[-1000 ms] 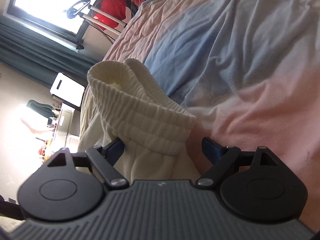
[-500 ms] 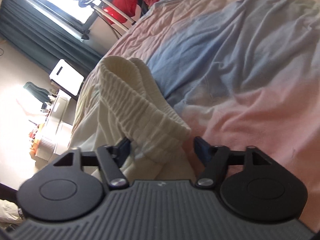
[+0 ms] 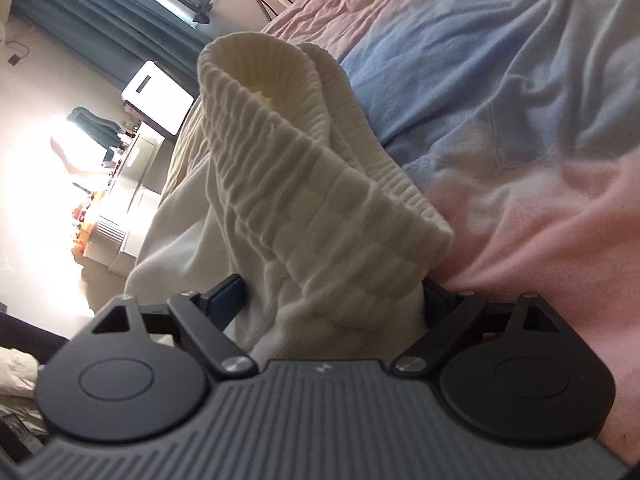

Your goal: Fold clothes

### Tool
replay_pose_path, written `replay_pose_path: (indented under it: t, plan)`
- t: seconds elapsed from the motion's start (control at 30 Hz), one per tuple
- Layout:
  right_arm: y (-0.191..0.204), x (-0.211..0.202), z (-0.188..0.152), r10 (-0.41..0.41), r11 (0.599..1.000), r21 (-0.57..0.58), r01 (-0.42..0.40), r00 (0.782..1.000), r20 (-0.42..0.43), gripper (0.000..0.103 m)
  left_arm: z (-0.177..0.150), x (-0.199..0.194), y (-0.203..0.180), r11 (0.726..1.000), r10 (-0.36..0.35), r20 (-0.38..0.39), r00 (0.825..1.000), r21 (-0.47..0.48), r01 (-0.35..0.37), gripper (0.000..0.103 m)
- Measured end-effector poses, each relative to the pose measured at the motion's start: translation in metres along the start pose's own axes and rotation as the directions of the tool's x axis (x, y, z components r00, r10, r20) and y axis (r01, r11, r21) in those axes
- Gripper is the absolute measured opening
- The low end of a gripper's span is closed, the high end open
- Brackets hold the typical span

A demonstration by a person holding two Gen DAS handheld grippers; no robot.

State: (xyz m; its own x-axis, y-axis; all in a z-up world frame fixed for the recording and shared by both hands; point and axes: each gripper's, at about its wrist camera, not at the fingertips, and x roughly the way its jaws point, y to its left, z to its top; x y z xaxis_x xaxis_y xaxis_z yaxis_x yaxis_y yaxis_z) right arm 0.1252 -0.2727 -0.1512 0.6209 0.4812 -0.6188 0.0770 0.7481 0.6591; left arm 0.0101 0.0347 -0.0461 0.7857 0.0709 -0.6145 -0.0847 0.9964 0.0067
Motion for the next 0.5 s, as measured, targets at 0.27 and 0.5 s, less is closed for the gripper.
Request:
replay_pose_path:
  t: [0.27,0.5]
  plan:
    - [0.023,-0.038,0.004,-0.013,0.996,-0.081,0.025,0.988,0.154,0.04,-0.005,-0.033,0.008,0.981,-0.169,0.065,0.984,-0.084,0.174,0.103]
    - [0.018,-0.039,0.008,-0.008,0.998,-0.054,0.017,0.987,0.163,0.039,0.017,-0.055,0.018,0.952,-0.263,0.219,0.94,-0.097,0.289,0.103]
